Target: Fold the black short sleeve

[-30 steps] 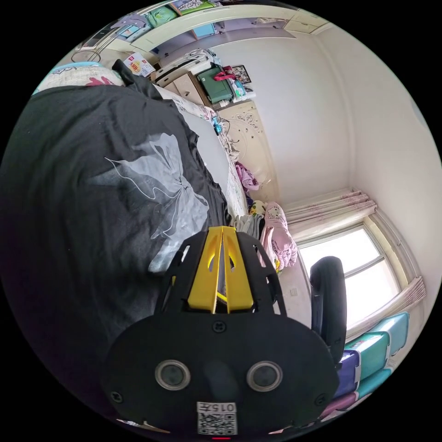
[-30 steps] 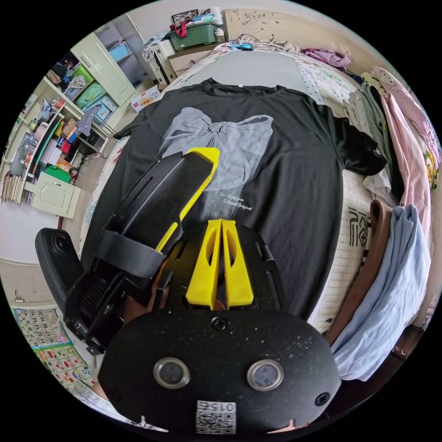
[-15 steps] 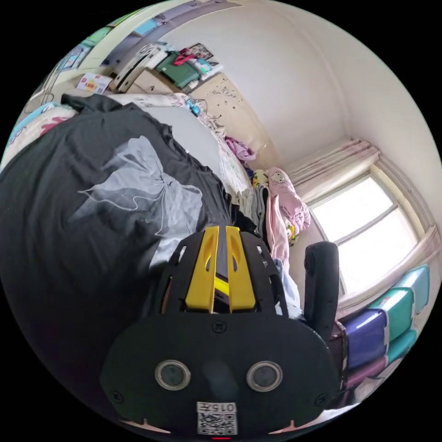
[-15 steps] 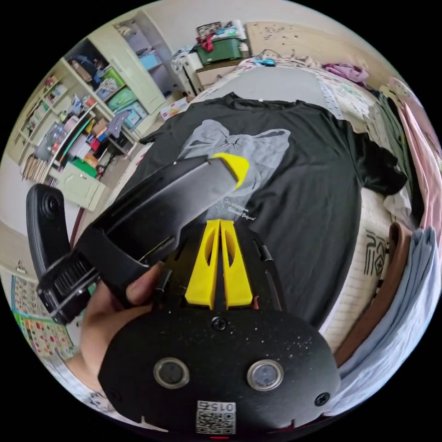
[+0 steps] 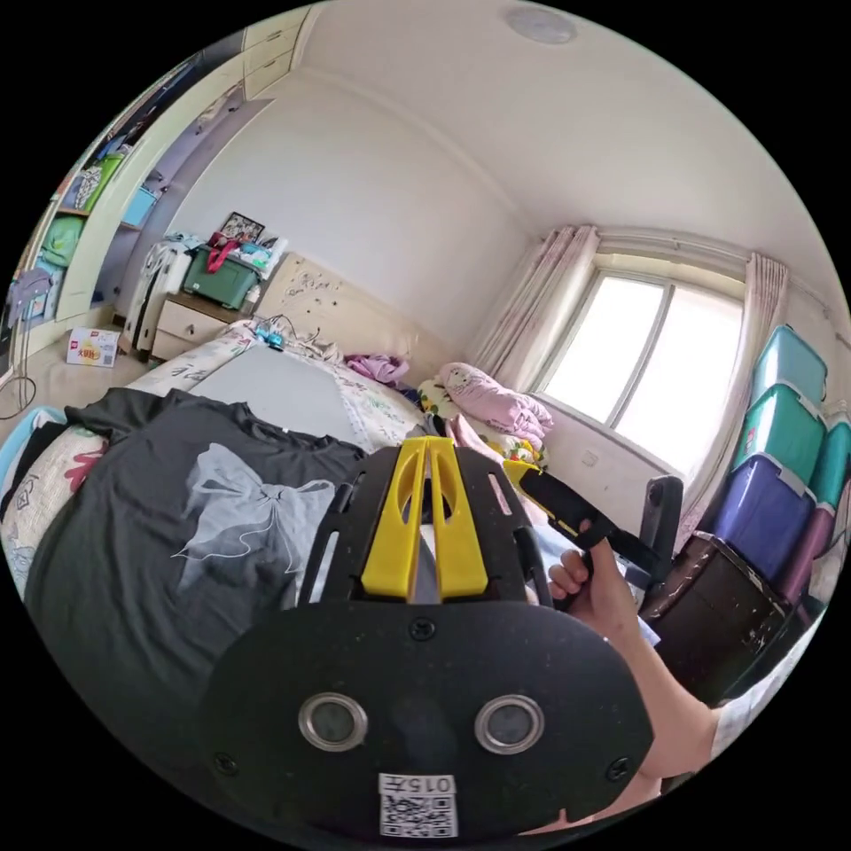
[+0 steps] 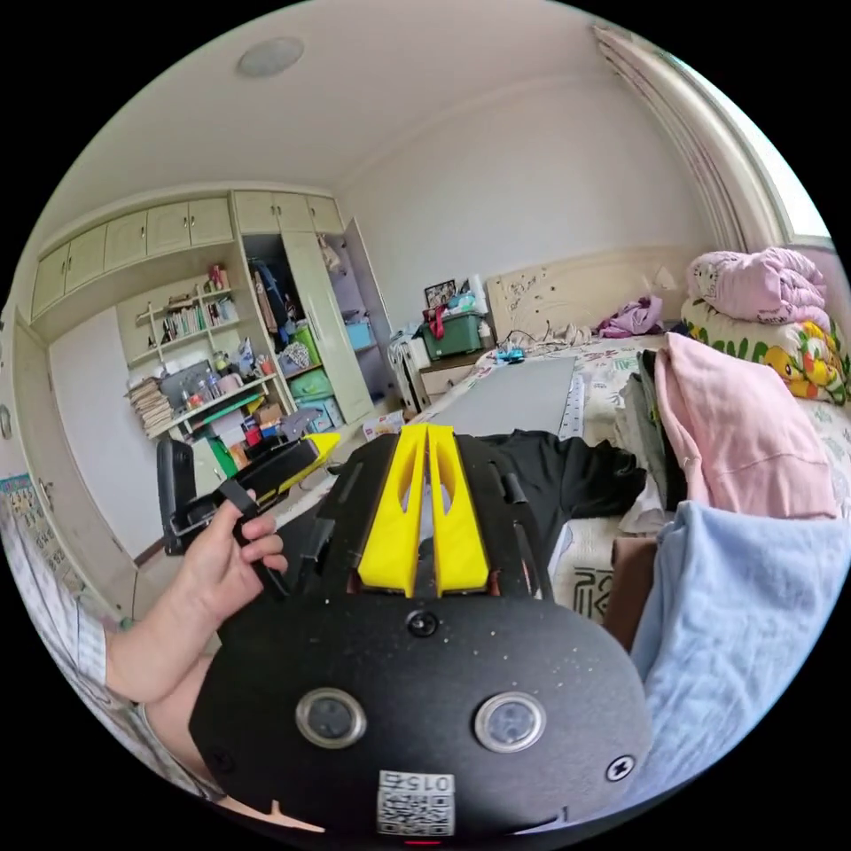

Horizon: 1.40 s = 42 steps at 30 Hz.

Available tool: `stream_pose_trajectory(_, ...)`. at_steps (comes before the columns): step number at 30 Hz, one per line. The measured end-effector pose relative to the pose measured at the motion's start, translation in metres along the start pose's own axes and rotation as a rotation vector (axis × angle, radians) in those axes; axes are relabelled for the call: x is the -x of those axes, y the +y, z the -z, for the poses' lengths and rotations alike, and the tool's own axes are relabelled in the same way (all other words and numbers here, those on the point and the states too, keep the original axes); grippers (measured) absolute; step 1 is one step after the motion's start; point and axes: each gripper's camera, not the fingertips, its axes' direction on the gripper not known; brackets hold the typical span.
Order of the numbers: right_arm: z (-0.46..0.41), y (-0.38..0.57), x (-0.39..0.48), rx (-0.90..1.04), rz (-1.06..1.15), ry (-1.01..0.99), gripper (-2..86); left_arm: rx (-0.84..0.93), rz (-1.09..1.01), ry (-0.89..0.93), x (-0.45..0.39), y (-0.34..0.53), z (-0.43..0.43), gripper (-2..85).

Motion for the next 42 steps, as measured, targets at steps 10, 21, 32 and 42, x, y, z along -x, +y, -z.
stream_pose_trajectory(10,-0.043,-0.001,-0.045,0.414,-0.158,0.037,8.3,0.149,0.126,0.019,0.015,-0.008,-0.036,1.0)
stream_pose_trajectory(21,-0.087,0.003,-0.057,0.736,-0.205,0.085,10.6,0.623,-0.09,0.168,-0.067,0.002,-0.134,7.0)
stream_pose_trajectory(32,-0.092,0.004,-0.047,0.79,-0.212,0.013,6.6,1.101,-0.413,0.168,-0.195,0.072,-0.21,10.6)
stream_pose_trajectory(42,-0.081,0.008,-0.024,0.796,-0.149,0.026,1.0,1.234,-0.547,0.053,-0.218,0.108,-0.236,1.3)
